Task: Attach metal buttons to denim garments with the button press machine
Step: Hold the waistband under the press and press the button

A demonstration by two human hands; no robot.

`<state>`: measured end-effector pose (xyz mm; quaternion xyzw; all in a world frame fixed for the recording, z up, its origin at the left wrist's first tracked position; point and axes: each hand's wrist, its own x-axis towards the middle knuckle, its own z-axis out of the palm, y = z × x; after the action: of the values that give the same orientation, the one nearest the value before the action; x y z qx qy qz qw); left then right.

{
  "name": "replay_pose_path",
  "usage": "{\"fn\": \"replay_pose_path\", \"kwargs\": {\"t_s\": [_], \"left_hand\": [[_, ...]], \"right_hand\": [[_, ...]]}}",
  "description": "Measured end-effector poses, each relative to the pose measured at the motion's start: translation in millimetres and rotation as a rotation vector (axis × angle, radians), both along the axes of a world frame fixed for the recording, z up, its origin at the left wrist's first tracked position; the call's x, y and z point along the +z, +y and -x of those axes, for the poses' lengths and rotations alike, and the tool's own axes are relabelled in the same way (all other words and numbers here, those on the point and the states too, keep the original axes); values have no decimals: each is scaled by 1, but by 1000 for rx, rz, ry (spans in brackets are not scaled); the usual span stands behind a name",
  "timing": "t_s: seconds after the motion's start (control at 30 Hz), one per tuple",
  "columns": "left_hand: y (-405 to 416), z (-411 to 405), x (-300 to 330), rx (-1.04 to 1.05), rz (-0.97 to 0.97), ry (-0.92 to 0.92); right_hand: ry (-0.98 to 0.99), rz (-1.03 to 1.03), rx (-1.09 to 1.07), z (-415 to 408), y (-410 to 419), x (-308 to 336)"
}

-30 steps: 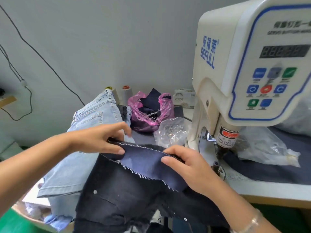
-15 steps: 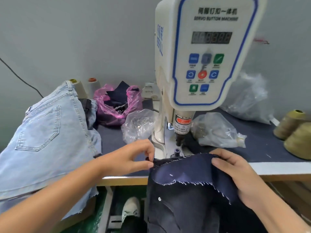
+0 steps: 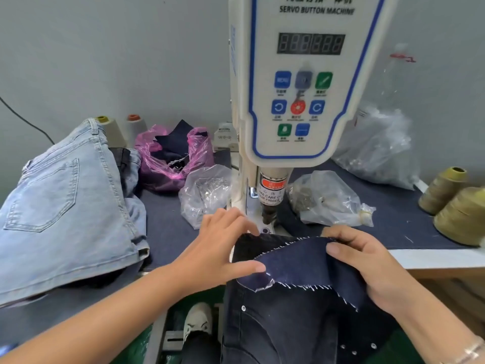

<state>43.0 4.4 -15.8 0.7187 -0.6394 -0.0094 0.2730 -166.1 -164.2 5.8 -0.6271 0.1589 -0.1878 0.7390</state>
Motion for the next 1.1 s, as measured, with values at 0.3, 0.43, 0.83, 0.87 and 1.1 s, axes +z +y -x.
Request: {"fn": "replay_pose_path", "kwargs": {"t_s": [0.3, 0.43, 0.83, 0.87, 1.1], "left_hand": [[16, 10, -14, 27, -88, 144], [15, 0, -6, 53, 9, 232], [8, -18, 15, -85, -309, 473], [6, -20, 14, -66, -326, 457], [-14, -28, 4, -32, -369, 489]], "right_hand": [[-4, -9, 47, -4, 2, -4], [8, 4, 56, -2, -1, -4], [16, -55, 16, 0, -19, -6], [34, -69, 8, -1, -22, -8], [165, -105, -68, -13, -41, -26]]}}
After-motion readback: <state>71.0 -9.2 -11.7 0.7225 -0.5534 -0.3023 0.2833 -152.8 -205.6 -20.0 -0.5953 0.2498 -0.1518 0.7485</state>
